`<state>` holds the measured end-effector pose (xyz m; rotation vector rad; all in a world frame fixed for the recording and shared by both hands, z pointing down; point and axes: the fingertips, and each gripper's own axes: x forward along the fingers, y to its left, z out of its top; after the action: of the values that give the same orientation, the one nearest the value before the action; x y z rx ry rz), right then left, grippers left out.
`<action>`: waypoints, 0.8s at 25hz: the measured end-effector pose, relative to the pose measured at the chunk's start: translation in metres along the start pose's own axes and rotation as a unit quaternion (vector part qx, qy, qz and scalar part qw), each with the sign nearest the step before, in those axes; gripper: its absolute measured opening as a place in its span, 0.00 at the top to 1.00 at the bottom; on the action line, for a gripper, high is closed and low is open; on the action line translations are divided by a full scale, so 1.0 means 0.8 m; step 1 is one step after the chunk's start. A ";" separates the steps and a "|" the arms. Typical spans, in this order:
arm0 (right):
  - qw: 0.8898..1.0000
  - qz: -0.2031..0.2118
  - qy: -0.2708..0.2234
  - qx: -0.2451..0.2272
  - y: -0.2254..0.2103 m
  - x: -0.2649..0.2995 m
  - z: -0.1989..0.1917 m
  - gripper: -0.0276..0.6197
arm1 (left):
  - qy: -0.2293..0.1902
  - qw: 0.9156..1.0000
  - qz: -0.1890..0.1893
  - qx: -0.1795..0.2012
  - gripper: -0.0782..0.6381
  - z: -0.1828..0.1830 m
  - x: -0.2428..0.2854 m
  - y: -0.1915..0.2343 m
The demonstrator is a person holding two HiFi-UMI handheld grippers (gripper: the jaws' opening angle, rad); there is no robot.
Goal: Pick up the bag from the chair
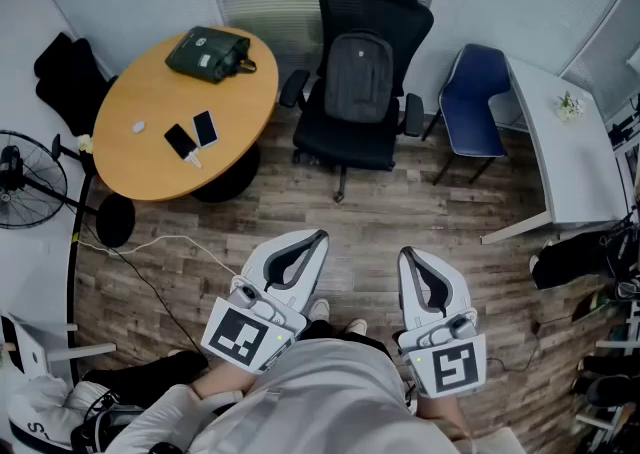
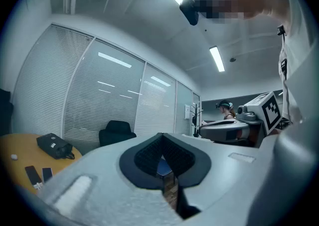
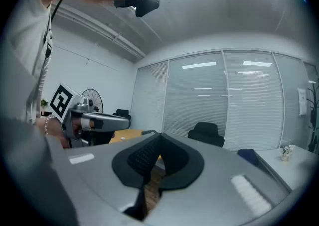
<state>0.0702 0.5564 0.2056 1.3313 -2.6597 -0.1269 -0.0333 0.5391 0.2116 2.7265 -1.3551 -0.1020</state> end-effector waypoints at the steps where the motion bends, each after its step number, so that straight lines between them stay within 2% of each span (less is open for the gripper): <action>1: 1.000 0.003 -0.006 0.006 0.006 0.005 0.002 0.95 | 0.001 1.000 -0.001 0.001 0.88 -0.001 -0.003 0.004; 4: 1.000 0.009 -0.021 0.016 0.020 0.017 0.006 0.95 | 0.003 1.000 -0.002 0.002 0.88 -0.002 -0.011 0.017; 8: 1.000 0.006 -0.003 0.030 0.029 0.025 0.002 0.95 | 0.000 1.000 0.000 -0.001 0.88 0.001 -0.018 0.029; 20: 1.000 0.012 -0.010 0.016 0.009 0.063 0.003 0.95 | -0.003 1.000 0.007 -0.004 0.88 0.000 0.004 0.058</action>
<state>0.0342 0.5203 0.2096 1.3128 -2.7053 -0.0972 -0.0683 0.5088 0.2171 2.7113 -1.3726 -0.1141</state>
